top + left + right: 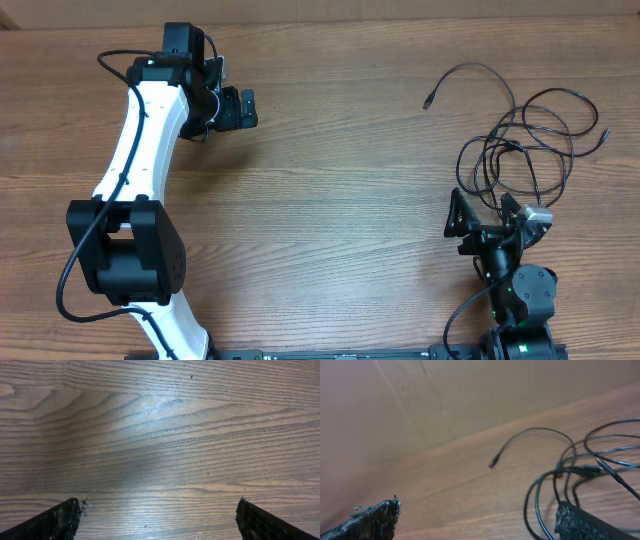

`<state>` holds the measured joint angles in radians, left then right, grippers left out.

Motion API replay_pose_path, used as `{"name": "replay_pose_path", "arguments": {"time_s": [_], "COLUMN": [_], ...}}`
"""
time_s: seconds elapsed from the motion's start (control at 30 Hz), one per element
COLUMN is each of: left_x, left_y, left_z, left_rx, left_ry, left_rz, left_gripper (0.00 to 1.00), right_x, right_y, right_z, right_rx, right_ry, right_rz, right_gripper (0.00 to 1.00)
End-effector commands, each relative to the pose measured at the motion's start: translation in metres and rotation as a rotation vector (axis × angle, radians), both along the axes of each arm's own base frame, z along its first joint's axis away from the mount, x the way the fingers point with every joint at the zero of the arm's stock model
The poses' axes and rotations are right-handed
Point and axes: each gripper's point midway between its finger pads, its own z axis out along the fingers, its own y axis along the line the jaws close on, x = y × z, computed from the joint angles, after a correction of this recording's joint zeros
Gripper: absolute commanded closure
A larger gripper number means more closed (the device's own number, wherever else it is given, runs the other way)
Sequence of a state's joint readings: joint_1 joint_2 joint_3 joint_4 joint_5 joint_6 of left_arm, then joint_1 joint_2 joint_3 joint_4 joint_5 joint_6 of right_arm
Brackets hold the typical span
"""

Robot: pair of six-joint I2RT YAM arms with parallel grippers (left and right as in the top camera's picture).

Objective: Untangle cables

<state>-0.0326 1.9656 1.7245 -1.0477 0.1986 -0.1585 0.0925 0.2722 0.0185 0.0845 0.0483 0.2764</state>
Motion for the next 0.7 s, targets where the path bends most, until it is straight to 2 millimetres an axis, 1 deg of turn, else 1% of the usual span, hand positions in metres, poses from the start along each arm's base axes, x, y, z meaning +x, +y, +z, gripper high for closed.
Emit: {"name": "replay_pose_path", "arguments": {"time_s": [0.0,0.1,0.17,0.33,0.47,0.67], "left_x": [-0.001,-0.001,-0.001,-0.001,-0.001,0.000], "left_y": [-0.004,-0.004,-0.004,-0.004,-0.004,-0.004], "left_z": [-0.005,-0.005,-0.005,-0.005,-0.005,-0.004], "left_rx": [-0.007,-0.007,-0.007,-0.007,-0.007,-0.007], "left_ry": [0.014,0.014,0.014,0.014,0.014,0.010], "left_rz": [0.005,0.005,0.006,0.005,0.005,0.005], "left_gripper": [0.00,0.00,0.00,0.00,0.00,0.01], "right_x": [-0.006,-0.013,-0.016,-0.016,-0.017,-0.016], "right_y": [-0.001,-0.001,0.001,0.001,0.008,0.008], "right_z": [0.001,0.004,0.021,0.017,0.016,0.016], "right_rx": [-0.068,-0.068,-0.102,-0.121,-0.193,-0.197], "right_ry": [-0.021,-0.038,-0.117,-0.102,-0.108,-0.108], "right_rz": [0.007,0.007,0.017,0.020,0.067,0.066], "right_gripper": [0.00,0.00,0.00,0.00,0.00,0.00]}}
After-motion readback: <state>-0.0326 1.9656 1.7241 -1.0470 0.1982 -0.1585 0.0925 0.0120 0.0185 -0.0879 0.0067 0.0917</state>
